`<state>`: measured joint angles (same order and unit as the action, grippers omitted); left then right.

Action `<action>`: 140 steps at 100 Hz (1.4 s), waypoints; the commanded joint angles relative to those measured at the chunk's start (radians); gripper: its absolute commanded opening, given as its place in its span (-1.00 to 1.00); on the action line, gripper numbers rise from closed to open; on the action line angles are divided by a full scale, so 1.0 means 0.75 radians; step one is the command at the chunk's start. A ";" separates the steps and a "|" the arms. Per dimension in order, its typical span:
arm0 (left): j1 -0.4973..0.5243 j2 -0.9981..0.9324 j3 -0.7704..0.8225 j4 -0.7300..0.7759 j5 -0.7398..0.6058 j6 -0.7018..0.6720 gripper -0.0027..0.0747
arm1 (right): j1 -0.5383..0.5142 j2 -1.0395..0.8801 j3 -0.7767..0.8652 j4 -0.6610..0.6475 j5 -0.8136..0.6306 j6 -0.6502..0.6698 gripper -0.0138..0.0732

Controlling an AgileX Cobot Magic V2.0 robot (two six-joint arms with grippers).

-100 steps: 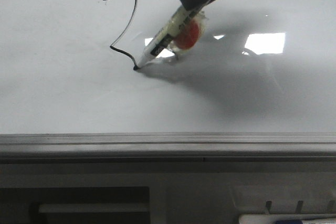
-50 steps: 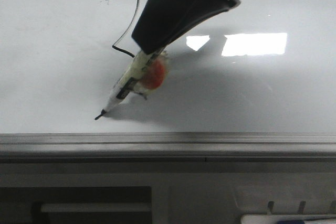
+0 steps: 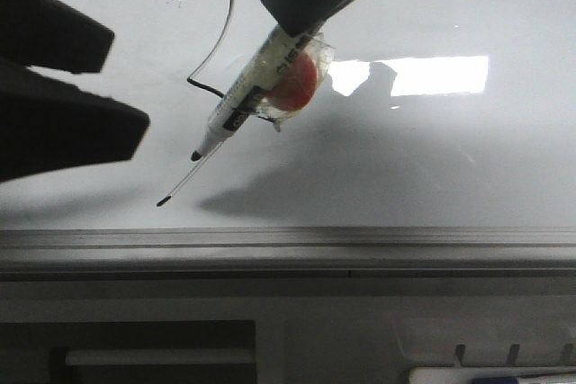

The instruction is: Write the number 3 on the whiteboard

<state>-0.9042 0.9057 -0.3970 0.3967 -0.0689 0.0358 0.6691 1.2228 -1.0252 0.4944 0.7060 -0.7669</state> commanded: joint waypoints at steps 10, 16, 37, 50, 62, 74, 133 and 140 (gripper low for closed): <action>-0.005 0.095 -0.085 -0.002 -0.183 -0.004 0.10 | 0.098 -0.037 -0.044 0.021 -0.128 -0.005 -0.82; -0.005 0.114 -0.094 -0.002 -0.189 -0.004 0.10 | 0.135 -0.037 -0.044 0.011 -0.159 -0.005 -0.82; -0.005 0.135 -0.096 -0.002 -0.192 -0.004 0.03 | 0.190 -0.037 -0.044 0.007 -0.167 -0.005 -0.82; -0.005 0.135 -0.096 -0.008 -0.192 -0.004 -0.49 | 0.190 -0.037 -0.044 -0.025 -0.167 -0.005 -0.82; -0.005 0.135 -0.096 -0.008 -0.189 -0.004 -0.98 | 0.190 -0.037 -0.044 -0.025 -0.164 -0.005 -0.82; -0.005 0.135 -0.096 -0.008 -0.187 -0.004 -0.98 | 0.190 -0.037 -0.044 -0.025 -0.159 -0.005 -0.82; 0.062 0.089 -0.096 -0.656 -0.044 -0.021 -0.99 | 0.179 -0.071 -0.044 -0.022 -0.488 0.021 0.86; 0.123 0.089 -0.096 -0.872 -0.035 -0.021 -0.99 | 0.179 -0.091 -0.044 -0.022 -0.516 0.021 0.86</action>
<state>-0.8541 0.9892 -0.4358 -0.0282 -0.0511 0.0315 0.8111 1.2027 -1.0276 0.4666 0.4162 -0.7601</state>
